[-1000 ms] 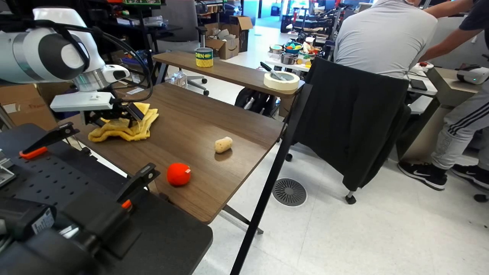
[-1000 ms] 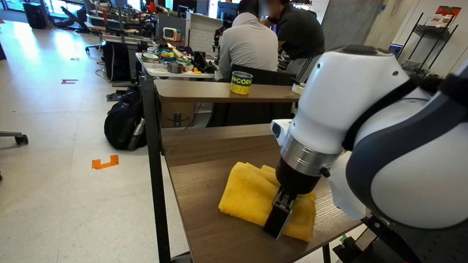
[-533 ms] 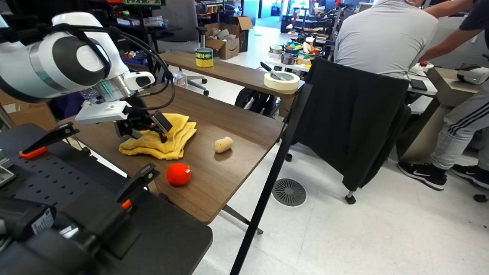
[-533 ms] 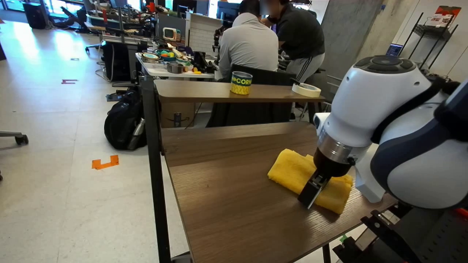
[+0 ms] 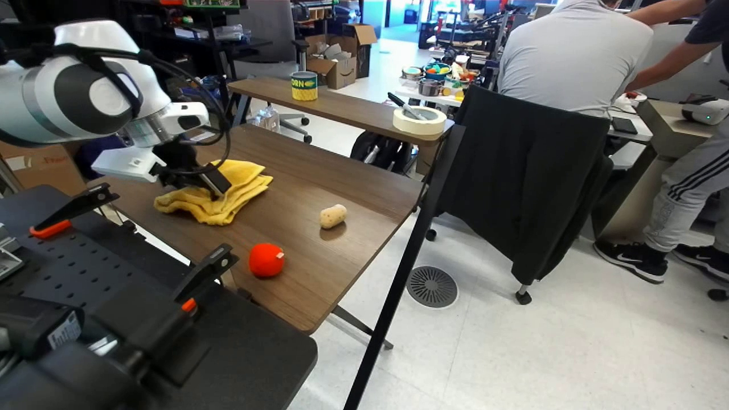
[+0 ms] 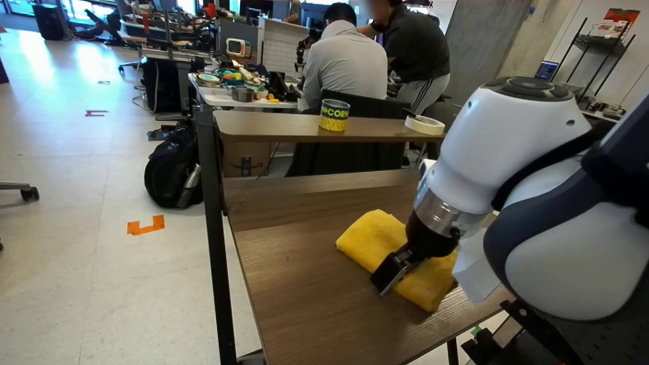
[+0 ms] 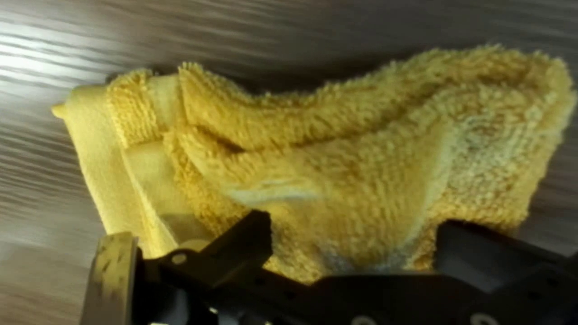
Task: Move the potato to the right side of the table
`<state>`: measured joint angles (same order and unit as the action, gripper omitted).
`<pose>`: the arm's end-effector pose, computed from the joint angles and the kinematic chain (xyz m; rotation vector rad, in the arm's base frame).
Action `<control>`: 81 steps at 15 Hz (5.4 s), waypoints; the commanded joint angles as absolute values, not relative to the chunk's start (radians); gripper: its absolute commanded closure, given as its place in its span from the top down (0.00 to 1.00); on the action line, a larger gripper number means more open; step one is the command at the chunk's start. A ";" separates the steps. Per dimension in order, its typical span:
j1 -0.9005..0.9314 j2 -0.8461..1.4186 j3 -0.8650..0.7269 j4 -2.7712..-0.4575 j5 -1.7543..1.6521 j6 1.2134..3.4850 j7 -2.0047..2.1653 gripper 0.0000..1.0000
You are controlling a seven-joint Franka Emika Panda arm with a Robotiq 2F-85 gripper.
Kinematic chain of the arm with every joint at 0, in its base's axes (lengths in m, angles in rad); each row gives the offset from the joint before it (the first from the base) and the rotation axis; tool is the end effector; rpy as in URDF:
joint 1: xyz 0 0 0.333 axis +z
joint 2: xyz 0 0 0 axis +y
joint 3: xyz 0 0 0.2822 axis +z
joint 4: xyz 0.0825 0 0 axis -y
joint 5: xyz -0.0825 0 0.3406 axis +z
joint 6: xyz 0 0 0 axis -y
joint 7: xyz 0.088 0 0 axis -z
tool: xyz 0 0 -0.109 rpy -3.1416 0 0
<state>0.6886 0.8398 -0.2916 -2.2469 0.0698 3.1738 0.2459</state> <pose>0.4474 0.1594 0.0418 2.9582 0.2771 0.2760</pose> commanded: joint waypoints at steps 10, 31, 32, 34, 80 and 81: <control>0.926 1.035 -0.371 -2.020 0.113 3.195 0.249 1.00; 0.757 1.293 -0.470 -1.610 0.223 3.022 0.736 1.00; 0.756 1.276 -0.482 -1.650 0.226 3.034 0.757 1.00; 0.730 1.245 -0.469 -1.703 0.221 3.053 0.766 1.00; 0.617 1.016 -0.272 -1.846 0.028 3.098 0.933 1.00; 0.586 1.015 -0.224 -1.843 0.027 3.102 0.876 1.00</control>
<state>0.6413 1.0503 -0.3432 -1.7843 0.0299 3.0366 0.9965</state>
